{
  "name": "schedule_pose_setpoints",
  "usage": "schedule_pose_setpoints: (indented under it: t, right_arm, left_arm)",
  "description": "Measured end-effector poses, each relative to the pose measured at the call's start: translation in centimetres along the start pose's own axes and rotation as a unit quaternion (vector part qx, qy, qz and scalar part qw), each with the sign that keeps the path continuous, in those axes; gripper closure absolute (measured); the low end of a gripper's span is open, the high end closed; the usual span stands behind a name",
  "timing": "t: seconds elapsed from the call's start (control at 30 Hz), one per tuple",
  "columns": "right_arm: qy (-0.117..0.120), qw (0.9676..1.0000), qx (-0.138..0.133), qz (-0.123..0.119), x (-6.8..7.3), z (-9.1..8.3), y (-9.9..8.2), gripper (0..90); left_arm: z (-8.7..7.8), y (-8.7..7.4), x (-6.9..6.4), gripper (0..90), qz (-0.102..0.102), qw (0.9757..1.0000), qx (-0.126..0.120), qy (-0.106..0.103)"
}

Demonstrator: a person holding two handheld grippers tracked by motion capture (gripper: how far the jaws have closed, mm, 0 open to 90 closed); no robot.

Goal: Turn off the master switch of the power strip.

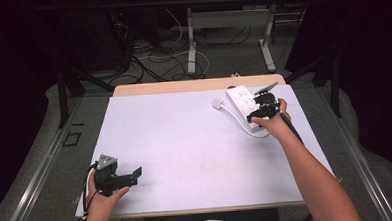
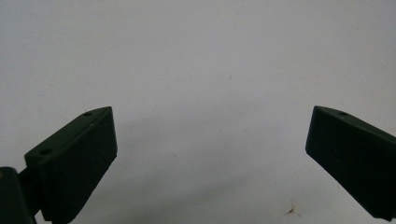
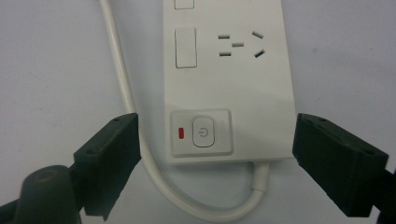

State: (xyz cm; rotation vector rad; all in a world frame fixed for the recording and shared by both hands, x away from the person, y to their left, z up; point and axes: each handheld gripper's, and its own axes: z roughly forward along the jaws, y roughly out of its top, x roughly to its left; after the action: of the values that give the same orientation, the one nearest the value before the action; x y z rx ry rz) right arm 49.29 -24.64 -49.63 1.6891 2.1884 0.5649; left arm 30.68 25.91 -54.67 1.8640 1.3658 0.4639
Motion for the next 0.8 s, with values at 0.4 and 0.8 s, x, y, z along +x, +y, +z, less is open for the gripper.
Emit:
schedule_pose_setpoints:
  t: [0.4,0.8]
  right_arm:
    - [-0.007,0.9998,-0.007,-0.019,0.1,-0.6,-0.5,0.0]
    - [-0.003,0.9985,-0.005,-0.054,0.9,-1.8,-1.2,0.0]
  left_arm:
    - [-0.1,0.0,0.0,2.2,-0.001,1.0000,-0.002,0.000]
    - [0.0,0.0,0.1,2.2,-0.005,1.0000,-0.004,-0.003]
